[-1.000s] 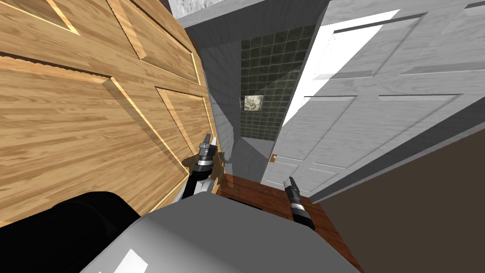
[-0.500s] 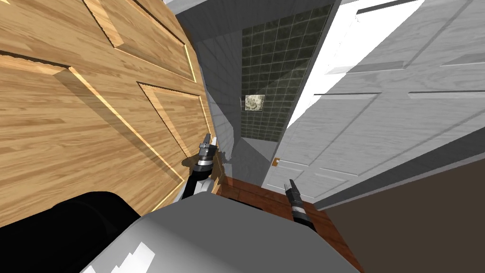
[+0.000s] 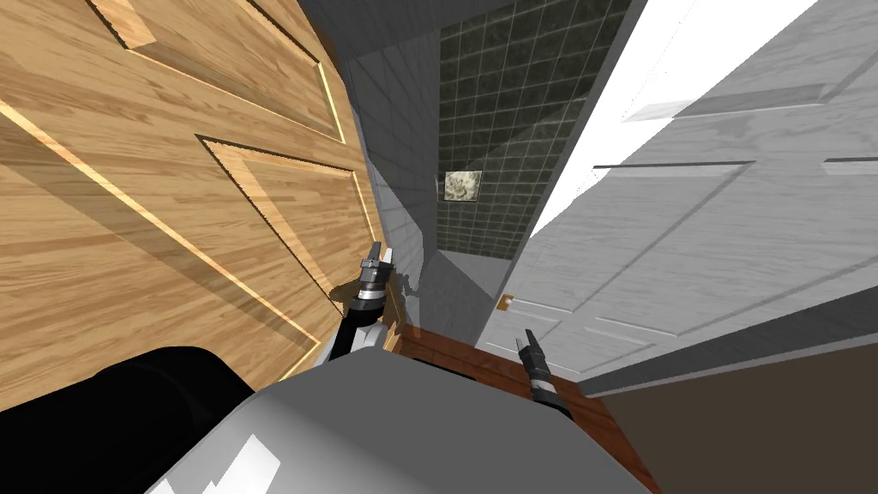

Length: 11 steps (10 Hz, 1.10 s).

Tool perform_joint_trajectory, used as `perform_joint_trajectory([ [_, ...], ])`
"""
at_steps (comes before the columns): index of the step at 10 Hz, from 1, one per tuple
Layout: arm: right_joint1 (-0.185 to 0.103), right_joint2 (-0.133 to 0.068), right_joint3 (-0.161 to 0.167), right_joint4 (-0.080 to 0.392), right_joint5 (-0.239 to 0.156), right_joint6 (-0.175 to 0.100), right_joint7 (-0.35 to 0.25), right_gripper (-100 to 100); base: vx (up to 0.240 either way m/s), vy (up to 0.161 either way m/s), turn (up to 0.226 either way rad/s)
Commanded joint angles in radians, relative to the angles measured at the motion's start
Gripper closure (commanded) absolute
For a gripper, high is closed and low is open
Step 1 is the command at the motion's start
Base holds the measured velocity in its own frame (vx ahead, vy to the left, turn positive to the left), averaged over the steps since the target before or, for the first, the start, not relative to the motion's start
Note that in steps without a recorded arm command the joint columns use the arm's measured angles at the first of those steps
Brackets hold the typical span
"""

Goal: Pull the door open

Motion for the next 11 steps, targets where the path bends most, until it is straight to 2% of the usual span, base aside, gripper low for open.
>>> perform_joint_trajectory([
  [1,-0.004,-0.007,0.002,0.031,-0.001,-0.011,-0.007,-100,0.173,0.001,0.028],
  [2,-0.005,-0.005,0.001,0.024,-0.001,-0.009,-0.004,-100,0.079,-0.001,0.007],
  [9,-0.040,-0.013,-0.047,0.107,-0.024,-0.032,-0.010,-100,0.178,-0.012,0.096],
  [11,-0.039,-0.011,-0.048,0.107,-0.025,-0.031,-0.008,-100,0.124,-0.015,0.039],
])
